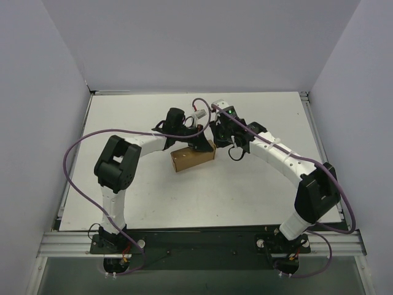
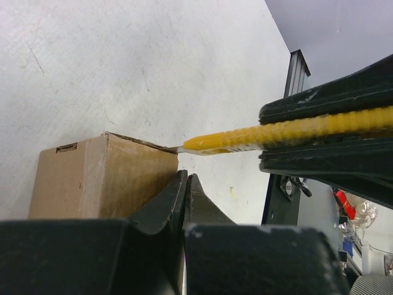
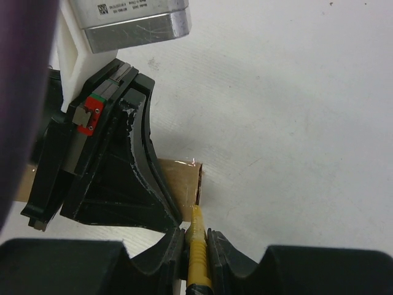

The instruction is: Unpack the express box

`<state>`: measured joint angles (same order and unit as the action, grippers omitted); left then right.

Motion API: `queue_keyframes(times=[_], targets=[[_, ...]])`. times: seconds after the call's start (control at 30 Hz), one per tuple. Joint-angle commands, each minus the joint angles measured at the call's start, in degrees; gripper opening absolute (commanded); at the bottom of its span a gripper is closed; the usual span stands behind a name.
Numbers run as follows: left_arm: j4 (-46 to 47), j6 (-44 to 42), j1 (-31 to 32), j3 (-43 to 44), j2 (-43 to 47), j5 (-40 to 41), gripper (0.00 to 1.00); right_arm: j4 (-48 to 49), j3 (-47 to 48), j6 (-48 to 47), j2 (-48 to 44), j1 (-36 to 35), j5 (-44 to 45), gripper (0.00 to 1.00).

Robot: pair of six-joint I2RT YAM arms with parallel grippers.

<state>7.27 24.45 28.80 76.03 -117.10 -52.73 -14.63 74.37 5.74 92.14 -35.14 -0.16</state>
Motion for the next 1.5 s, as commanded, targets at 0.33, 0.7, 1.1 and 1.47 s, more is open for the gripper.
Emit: queue_keyframes(times=[0.33,0.7,1.1,1.47], targets=[[8.46,2.44,-0.41,3.51,-0.33,-2.54,0.07,4.70,2.54,-0.11,-5.83,7.26,1.48,0.00],[-15.49,-17.55,-12.70,8.35,9.16,1.39,0.15,8.57,-3.26,-9.68,-4.34,8.77,-2.64,0.00],[-24.24,-30.96,-20.18,-5.26,14.00,9.67,0.15,4.35,-7.83,-10.40,-5.04,6.75,-9.59,0.00],[-23.17,-32.53,-14.47,-6.94,14.09,5.10,0.16,3.91,0.92,-7.93,5.15,2.70,-6.87,0.00]])
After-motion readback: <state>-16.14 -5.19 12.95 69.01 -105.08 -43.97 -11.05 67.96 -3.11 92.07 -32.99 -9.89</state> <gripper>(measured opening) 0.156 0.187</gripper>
